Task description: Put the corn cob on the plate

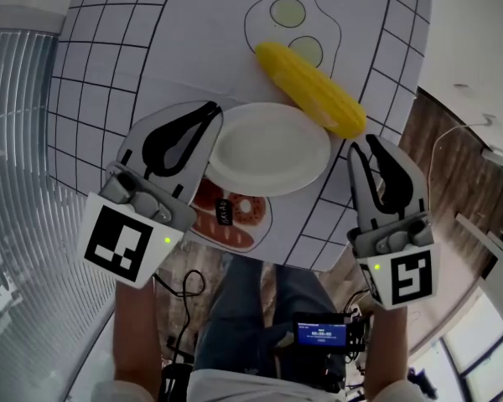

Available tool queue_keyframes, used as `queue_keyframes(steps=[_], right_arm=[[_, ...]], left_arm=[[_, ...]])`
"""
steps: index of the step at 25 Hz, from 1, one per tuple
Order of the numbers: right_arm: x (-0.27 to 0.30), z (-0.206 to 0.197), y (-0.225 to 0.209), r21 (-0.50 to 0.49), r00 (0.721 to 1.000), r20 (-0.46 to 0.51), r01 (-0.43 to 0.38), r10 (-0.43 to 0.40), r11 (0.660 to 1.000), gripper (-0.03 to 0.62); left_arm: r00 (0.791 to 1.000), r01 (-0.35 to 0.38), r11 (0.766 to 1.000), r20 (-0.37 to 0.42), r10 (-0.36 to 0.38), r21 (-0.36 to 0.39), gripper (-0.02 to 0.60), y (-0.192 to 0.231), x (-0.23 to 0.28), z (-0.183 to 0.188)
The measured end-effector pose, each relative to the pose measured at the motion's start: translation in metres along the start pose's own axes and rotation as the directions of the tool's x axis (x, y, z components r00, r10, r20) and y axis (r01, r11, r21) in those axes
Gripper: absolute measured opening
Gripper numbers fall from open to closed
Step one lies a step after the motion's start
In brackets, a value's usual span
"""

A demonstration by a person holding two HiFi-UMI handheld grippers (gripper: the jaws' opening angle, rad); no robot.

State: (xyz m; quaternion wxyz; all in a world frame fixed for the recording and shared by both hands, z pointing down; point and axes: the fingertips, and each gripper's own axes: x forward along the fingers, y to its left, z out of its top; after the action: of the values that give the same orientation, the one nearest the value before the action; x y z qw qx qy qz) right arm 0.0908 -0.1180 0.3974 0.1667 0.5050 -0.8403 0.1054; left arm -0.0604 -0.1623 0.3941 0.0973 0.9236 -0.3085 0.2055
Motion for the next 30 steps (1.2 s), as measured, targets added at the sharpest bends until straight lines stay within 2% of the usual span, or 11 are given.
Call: queue_keyframes(steps=[2,11,21,26,30], right_arm=[[0.003,0.002,0.001,-0.007,1.0,-0.003,-0.01,0.01,1.0,0.085],[0.019,0.008,-0.001,-0.02,0.999,-0.003,-0.038,0.038,0.999,0.178],[0.039,0.015,-0.008,-0.101,0.997,-0.03,-0.074,0.071,0.992,0.242],[0.055,0.01,-0.019,-0.126,0.994,-0.092,-0.077,0.065,0.989,0.276],[0.066,0.003,-0.03,-0.213,0.987,-0.158,-0.06,0.026,0.975,0.276]], left_arm=[[1.0,0.006,1.0,-0.016,-0.005,0.015,0.009,0.0,0.003,-0.002],[0.999,0.019,1.0,-0.027,-0.019,-0.002,0.009,0.001,0.008,-0.005],[0.998,0.03,0.999,-0.053,-0.031,-0.014,0.009,0.002,0.011,-0.013],[0.997,0.033,0.999,-0.069,-0.034,-0.009,0.009,0.004,0.012,-0.014],[0.997,0.031,0.999,-0.064,-0.032,-0.011,0.009,0.006,0.013,-0.013]])
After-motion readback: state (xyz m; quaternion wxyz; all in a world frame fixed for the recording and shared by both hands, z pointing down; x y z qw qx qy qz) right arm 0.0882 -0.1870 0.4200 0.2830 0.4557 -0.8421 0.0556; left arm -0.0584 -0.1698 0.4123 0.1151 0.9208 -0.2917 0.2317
